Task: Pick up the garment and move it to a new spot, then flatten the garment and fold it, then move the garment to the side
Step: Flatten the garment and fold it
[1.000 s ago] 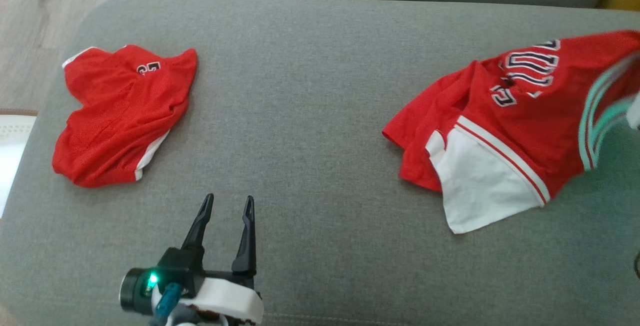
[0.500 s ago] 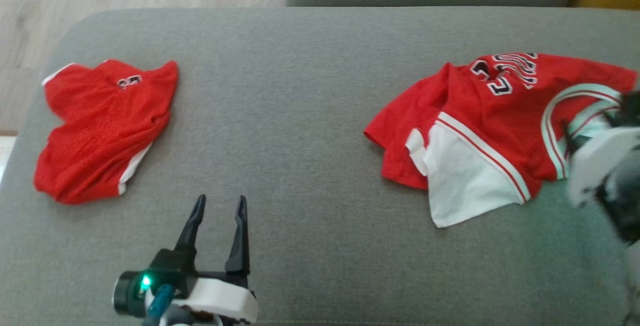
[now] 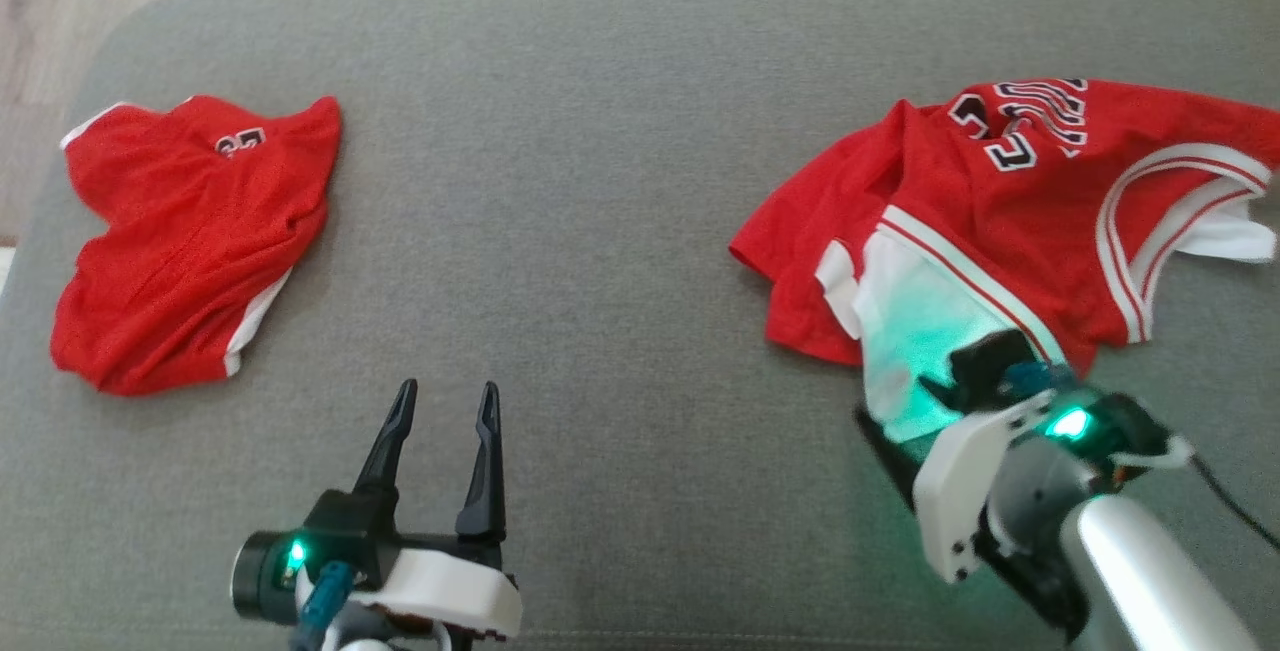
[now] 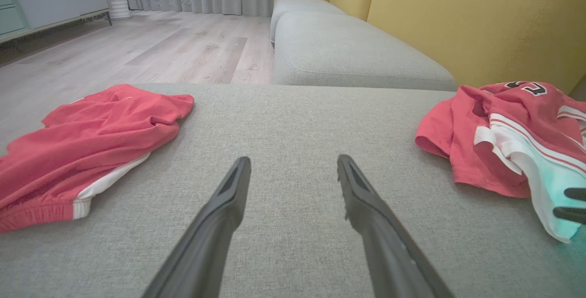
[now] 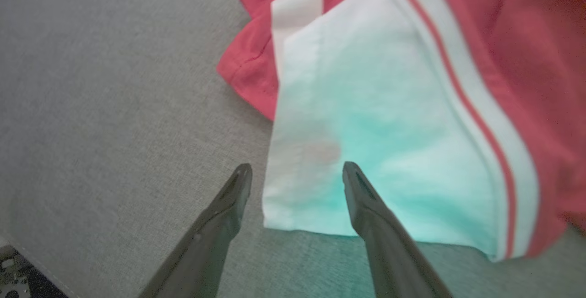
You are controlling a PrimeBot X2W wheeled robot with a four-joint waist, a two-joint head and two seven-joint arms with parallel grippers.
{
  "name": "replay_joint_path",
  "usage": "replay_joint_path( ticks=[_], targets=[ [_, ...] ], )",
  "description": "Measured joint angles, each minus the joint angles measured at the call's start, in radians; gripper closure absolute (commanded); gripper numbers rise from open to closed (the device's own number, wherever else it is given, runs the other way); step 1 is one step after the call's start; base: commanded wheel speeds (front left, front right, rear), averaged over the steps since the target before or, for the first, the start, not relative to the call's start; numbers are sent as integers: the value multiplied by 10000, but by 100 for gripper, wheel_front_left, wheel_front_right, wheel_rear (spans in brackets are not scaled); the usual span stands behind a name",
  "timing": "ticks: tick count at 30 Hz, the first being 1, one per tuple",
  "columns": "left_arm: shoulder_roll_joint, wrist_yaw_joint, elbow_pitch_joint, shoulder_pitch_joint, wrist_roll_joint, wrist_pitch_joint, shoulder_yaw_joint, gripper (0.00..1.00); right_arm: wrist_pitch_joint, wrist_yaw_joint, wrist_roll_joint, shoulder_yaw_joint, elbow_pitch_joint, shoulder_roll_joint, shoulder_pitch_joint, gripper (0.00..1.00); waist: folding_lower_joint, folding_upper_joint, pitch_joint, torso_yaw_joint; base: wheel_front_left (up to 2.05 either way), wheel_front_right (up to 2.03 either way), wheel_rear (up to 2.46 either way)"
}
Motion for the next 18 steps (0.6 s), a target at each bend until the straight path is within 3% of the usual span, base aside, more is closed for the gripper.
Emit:
replay_joint_path(
  ticks=[9,10,11,18],
  targets=[
    [0,27,4,-54,-71,-2,-81,0,441,6,-648,537,970,-148,-436,0,0,0,166,293,0,0,0],
    [-2,31,4,-79,-71,0,-81,0,441,10,-792,527,1066,-178,-558,36,0,0,184,299,0,0,0],
    [-2,52,4,-122,-86,0,-82,0,439,10,-894,485,1139,-196,-662,100,0,0,198,302,0,0,0],
    [-4,163,4,-198,-171,0,-29,0,546,10,-721,-63,849,-470,-662,100,0,0,88,174,0,0,0]
  ],
)
